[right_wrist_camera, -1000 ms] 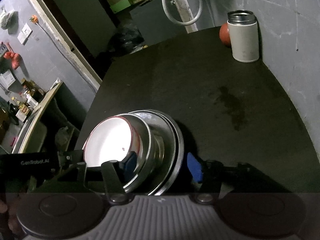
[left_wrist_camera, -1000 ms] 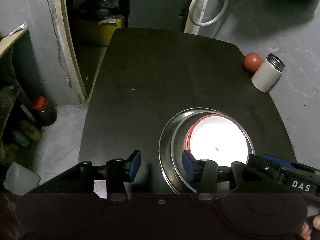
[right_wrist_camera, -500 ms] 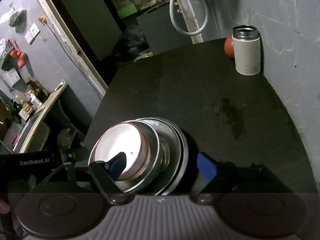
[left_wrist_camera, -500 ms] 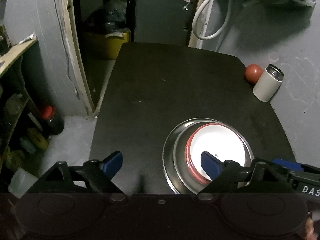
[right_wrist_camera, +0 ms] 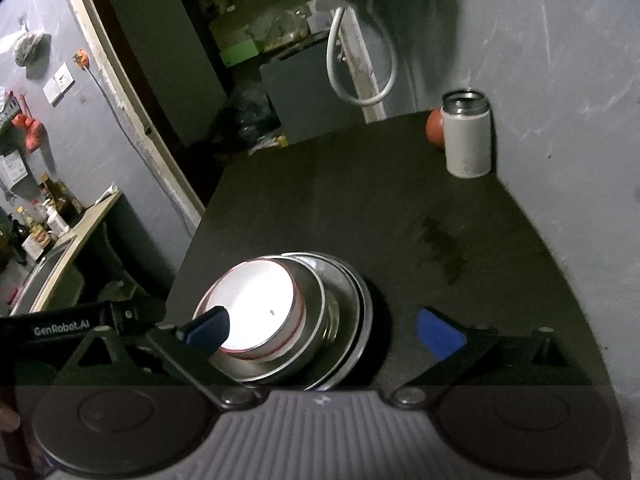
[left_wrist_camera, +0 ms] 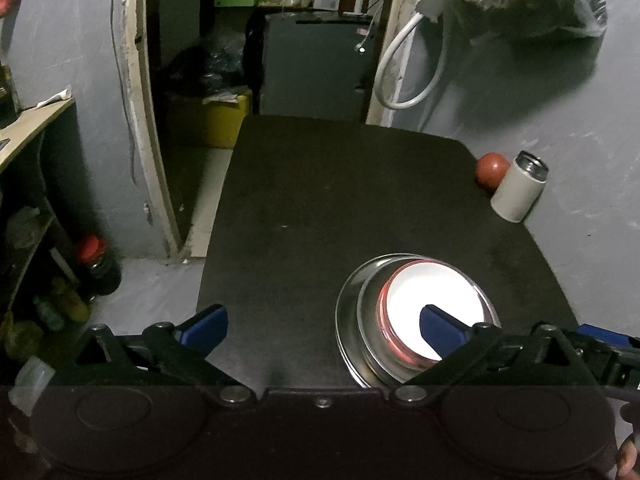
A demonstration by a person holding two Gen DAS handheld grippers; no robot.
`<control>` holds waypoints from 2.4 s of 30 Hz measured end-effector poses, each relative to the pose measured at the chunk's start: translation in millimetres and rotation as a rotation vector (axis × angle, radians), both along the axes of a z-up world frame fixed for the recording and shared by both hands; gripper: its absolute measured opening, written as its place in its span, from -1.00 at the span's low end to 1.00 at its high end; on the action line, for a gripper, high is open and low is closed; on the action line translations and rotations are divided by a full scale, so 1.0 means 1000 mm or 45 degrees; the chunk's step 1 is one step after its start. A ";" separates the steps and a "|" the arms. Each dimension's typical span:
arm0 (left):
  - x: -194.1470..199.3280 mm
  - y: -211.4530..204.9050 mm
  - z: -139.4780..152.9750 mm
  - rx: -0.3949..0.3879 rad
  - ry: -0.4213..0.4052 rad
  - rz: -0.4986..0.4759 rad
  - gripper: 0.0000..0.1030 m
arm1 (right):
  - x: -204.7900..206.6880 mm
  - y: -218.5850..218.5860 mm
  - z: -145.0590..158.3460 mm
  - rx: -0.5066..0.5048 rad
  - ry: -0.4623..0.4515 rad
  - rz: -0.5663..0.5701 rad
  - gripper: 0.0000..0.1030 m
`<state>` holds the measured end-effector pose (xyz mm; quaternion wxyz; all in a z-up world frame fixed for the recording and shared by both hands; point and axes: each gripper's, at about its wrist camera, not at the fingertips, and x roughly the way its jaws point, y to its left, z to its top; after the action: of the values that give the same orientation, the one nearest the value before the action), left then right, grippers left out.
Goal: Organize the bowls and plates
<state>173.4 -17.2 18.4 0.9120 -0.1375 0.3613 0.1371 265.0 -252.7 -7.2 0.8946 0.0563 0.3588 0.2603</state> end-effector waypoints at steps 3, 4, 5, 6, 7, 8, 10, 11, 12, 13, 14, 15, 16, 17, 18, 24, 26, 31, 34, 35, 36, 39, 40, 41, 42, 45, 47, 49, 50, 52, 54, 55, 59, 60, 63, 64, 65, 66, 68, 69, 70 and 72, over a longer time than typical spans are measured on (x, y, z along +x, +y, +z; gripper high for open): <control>-0.007 0.003 0.001 -0.004 -0.026 -0.038 0.98 | -0.015 0.004 0.008 -0.048 -0.052 -0.056 0.99; -0.009 0.004 0.002 0.000 -0.034 -0.056 0.98 | -0.021 0.005 0.010 -0.060 -0.067 -0.071 0.99; -0.011 0.005 0.003 0.004 -0.041 -0.070 0.98 | -0.027 0.007 0.013 -0.071 -0.085 -0.092 0.99; -0.014 0.007 0.005 0.010 -0.052 -0.086 0.98 | -0.034 0.008 0.016 -0.078 -0.102 -0.112 0.99; -0.017 0.008 0.006 0.016 -0.062 -0.098 0.98 | -0.039 0.010 0.018 -0.083 -0.114 -0.129 0.99; -0.021 0.011 0.007 0.021 -0.073 -0.110 0.98 | -0.046 0.011 0.020 -0.089 -0.127 -0.153 0.99; -0.028 0.014 0.009 0.024 -0.091 -0.126 0.98 | -0.058 0.014 0.024 -0.093 -0.149 -0.197 0.99; -0.033 0.016 0.010 0.025 -0.103 -0.135 0.98 | -0.065 0.015 0.025 -0.094 -0.161 -0.220 0.99; -0.038 0.018 0.010 0.028 -0.115 -0.146 0.98 | -0.071 0.017 0.026 -0.096 -0.171 -0.239 0.99; -0.043 0.019 0.010 0.032 -0.123 -0.156 0.98 | -0.078 0.019 0.027 -0.100 -0.182 -0.265 0.99; -0.048 0.020 0.010 0.036 -0.131 -0.166 0.98 | -0.084 0.020 0.027 -0.103 -0.190 -0.284 0.99; -0.053 0.022 0.010 0.038 -0.137 -0.177 0.98 | -0.089 0.021 0.028 -0.107 -0.196 -0.303 0.99; -0.057 0.023 0.010 0.040 -0.140 -0.187 0.98 | -0.095 0.023 0.028 -0.112 -0.201 -0.322 0.99; -0.063 0.025 0.009 0.041 -0.143 -0.198 0.98 | -0.102 0.025 0.029 -0.115 -0.207 -0.339 0.99; -0.068 0.027 0.009 0.040 -0.147 -0.205 0.98 | -0.107 0.026 0.029 -0.117 -0.213 -0.349 0.99; -0.098 0.040 0.006 0.033 -0.173 -0.234 0.98 | -0.142 0.037 0.029 -0.146 -0.236 -0.402 0.99; -0.108 0.043 0.005 0.031 -0.189 -0.234 0.98 | -0.154 0.041 0.029 -0.157 -0.250 -0.415 0.99; -0.132 0.042 0.001 0.068 -0.273 -0.243 0.98 | -0.181 0.047 0.026 -0.176 -0.282 -0.449 0.99; -0.143 0.040 -0.003 0.098 -0.312 -0.264 0.98 | -0.195 0.046 0.019 -0.181 -0.298 -0.460 0.99; -0.146 0.038 -0.005 0.104 -0.306 -0.274 0.98 | -0.199 0.046 0.018 -0.178 -0.298 -0.464 0.99; -0.148 0.038 -0.006 0.109 -0.298 -0.287 0.98 | -0.204 0.044 0.017 -0.174 -0.299 -0.470 0.99; -0.155 0.036 -0.008 0.111 -0.308 -0.313 0.98 | -0.210 0.041 0.017 -0.177 -0.302 -0.489 0.99; -0.157 0.036 -0.010 0.111 -0.311 -0.321 0.98 | -0.211 0.041 0.016 -0.183 -0.298 -0.490 0.99; -0.159 0.036 -0.012 0.108 -0.309 -0.326 0.98 | -0.211 0.040 0.014 -0.190 -0.291 -0.490 0.99; -0.160 0.035 -0.015 0.104 -0.298 -0.331 0.98 | -0.214 0.039 0.012 -0.195 -0.284 -0.489 0.99; -0.163 0.033 -0.020 0.088 -0.272 -0.343 0.98 | -0.218 0.037 0.008 -0.213 -0.264 -0.491 0.99; -0.166 0.032 -0.023 0.086 -0.267 -0.352 0.98 | -0.220 0.035 0.005 -0.227 -0.246 -0.489 0.99; -0.167 0.030 -0.024 0.092 -0.257 -0.360 0.98 | -0.223 0.035 0.002 -0.238 -0.236 -0.485 0.99; -0.168 0.029 -0.025 0.093 -0.256 -0.363 0.98 | -0.224 0.035 0.001 -0.243 -0.234 -0.482 0.99; -0.170 0.027 -0.028 0.092 -0.252 -0.373 0.98 | -0.227 0.036 -0.002 -0.250 -0.226 -0.474 0.99; -0.171 0.026 -0.029 0.096 -0.241 -0.383 0.98 | -0.229 0.035 -0.005 -0.253 -0.214 -0.472 0.99; -0.172 0.025 -0.030 0.099 -0.238 -0.389 0.98 | -0.230 0.035 -0.006 -0.251 -0.209 -0.472 0.99; -0.175 0.024 -0.032 0.108 -0.229 -0.402 0.98 | -0.235 0.033 -0.010 -0.244 -0.197 -0.481 0.99; -0.175 0.024 -0.033 0.109 -0.224 -0.405 0.98 | -0.236 0.032 -0.010 -0.242 -0.194 -0.483 0.99; -0.176 0.024 -0.033 0.117 -0.217 -0.415 0.98 | -0.237 0.032 -0.011 -0.234 -0.188 -0.488 0.99; -0.176 0.024 -0.033 0.120 -0.214 -0.415 0.98 | -0.238 0.032 -0.012 -0.234 -0.186 -0.488 0.99; -0.176 0.024 -0.034 0.121 -0.212 -0.415 0.98 | -0.238 0.032 -0.012 -0.235 -0.185 -0.488 0.99; -0.176 0.025 -0.034 0.120 -0.209 -0.416 0.98 | -0.238 0.033 -0.012 -0.235 -0.184 -0.486 0.99; -0.176 0.025 -0.034 0.121 -0.206 -0.416 0.98 | -0.239 0.033 -0.012 -0.238 -0.180 -0.482 0.99; -0.177 0.025 -0.034 0.120 -0.205 -0.417 0.98 | -0.239 0.033 -0.012 -0.240 -0.178 -0.481 0.99; -0.177 0.025 -0.035 0.119 -0.203 -0.418 0.98 | -0.240 0.033 -0.013 -0.241 -0.177 -0.480 0.99; -0.177 0.025 -0.035 0.121 -0.199 -0.422 0.98 | -0.240 0.033 -0.013 -0.243 -0.177 -0.480 1.00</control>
<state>-3.9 8.1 -16.7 0.9529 -0.0432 0.3000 -0.0091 24.7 -219.5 -20.0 0.9512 0.0195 0.3026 0.0567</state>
